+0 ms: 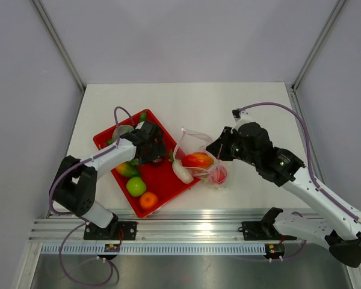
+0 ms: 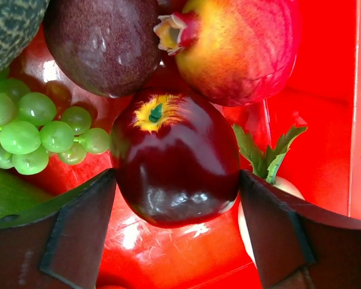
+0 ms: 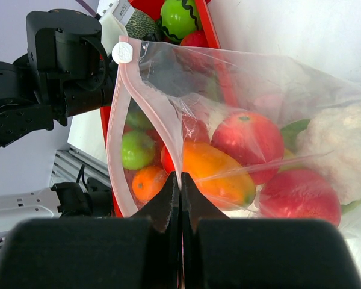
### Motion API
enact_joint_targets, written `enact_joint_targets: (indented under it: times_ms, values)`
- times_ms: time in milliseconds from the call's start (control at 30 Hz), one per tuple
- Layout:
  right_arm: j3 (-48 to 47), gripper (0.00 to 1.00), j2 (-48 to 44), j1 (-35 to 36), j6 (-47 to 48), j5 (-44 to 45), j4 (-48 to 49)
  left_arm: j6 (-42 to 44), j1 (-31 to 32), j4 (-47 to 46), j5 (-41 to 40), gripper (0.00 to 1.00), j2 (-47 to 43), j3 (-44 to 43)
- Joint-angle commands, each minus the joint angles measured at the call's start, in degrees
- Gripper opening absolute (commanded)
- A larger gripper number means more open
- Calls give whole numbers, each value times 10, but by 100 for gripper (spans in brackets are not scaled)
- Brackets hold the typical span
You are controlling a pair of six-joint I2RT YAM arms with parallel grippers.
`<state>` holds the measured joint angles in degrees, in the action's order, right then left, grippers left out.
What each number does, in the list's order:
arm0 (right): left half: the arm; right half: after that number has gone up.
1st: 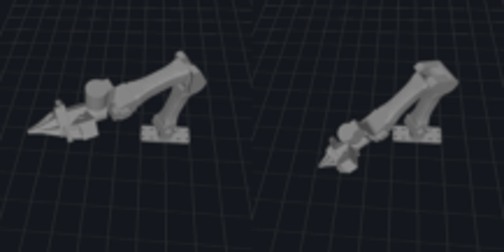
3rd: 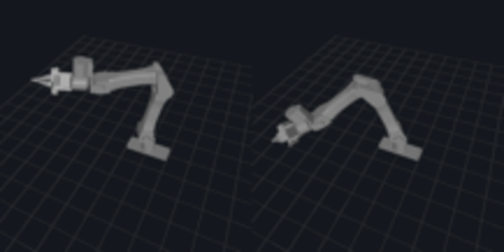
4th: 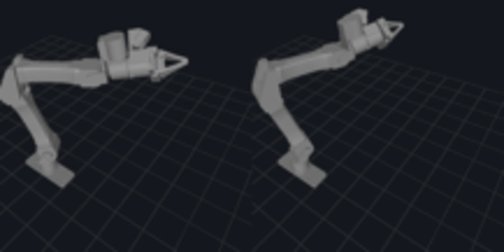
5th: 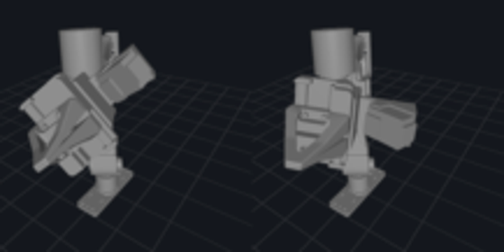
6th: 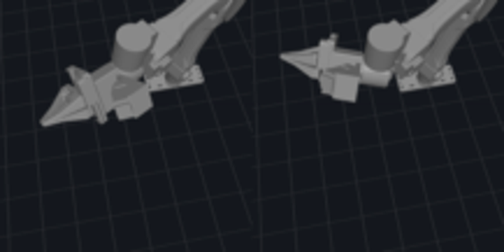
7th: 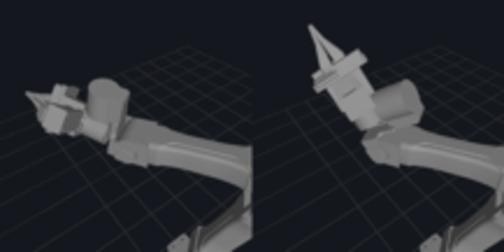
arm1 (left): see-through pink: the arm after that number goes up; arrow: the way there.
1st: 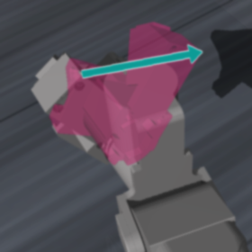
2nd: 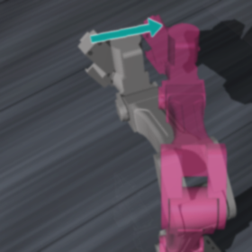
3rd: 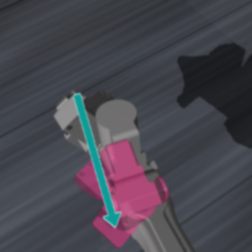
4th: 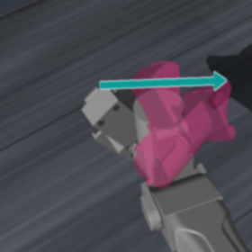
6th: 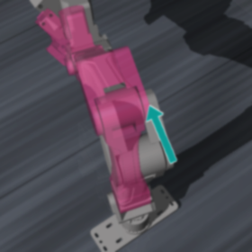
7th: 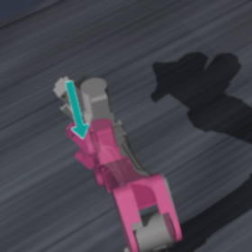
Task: Place the food in the zip-top bag and seal the zipper
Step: Pick up the fake fruit from the bin.
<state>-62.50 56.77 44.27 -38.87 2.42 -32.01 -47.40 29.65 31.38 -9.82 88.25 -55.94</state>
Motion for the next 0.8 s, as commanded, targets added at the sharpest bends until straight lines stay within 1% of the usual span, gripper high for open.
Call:
enact_joint_targets:
  times_ms: [0, 67, 100, 200, 400, 467, 600, 700, 767]
  values:
    - [-8, 1, -7, 7, -4, 4, 20, -7, -3, -37, -2, 78, 0, 4]
    - [-8, 1, -5, 7, -5, 1, 21, -2, -2, -31, -8, 71, -1, 1]
    - [-10, 1, -3, 8, -4, 0, 20, 0, -2, -26, -11, 65, -3, -1]
    - [-12, 1, 1, 7, -4, 0, 21, 9, -2, -3, -12, 58, -29, -11]
    - [-12, 1, 5, 7, -2, -2, 25, 50, -2, 51, 13, 56, -136, -36]
    - [-11, 1, 8, 8, -2, -4, 29, 69, -2, 83, 24, 56, -155, -51]
    - [-8, 1, 18, 7, -3, -11, 40, 92, -1, 119, 49, 56, -204, -100]
    - [-10, 1, 25, 7, -2, -15, 46, 104, -1, 130, 80, 56, -223, -133]
    - [-12, 1, 28, 7, -2, -18, 48, 112, -1, 136, 95, 56, -235, -173]
